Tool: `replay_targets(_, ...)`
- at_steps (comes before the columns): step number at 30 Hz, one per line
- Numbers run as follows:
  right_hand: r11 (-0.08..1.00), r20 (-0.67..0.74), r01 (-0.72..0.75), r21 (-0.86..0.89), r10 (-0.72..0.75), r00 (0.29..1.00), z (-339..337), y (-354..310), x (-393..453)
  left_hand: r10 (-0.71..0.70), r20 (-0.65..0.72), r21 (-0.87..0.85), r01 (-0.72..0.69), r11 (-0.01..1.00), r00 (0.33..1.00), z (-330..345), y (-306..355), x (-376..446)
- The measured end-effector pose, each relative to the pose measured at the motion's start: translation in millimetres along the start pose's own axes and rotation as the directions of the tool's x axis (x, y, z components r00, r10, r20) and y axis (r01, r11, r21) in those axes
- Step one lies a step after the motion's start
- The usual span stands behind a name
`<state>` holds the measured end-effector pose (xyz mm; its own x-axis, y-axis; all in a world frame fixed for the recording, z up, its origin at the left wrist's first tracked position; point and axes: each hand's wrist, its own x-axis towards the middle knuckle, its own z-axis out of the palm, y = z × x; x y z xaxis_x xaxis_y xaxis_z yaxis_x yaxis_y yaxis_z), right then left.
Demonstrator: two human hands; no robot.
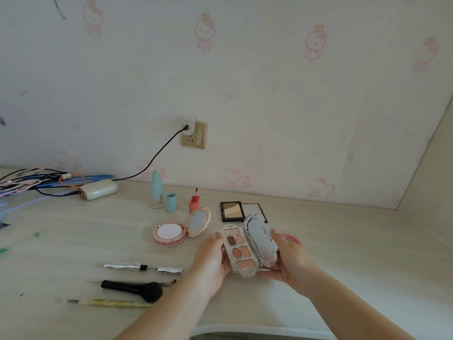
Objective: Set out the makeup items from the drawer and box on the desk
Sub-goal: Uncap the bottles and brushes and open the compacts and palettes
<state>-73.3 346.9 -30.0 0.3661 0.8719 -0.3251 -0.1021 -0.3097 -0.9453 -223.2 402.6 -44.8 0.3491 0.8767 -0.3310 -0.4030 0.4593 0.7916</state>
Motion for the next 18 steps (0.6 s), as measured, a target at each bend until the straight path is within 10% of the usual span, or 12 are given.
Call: replay_targets(18,0.889,-0.118,0.020,-0.457,-0.083,0.989,13.4,-15.3,41.2,0.040,-0.017,0.368,-0.031,0.929,0.999,6.9,18.5,10.5)
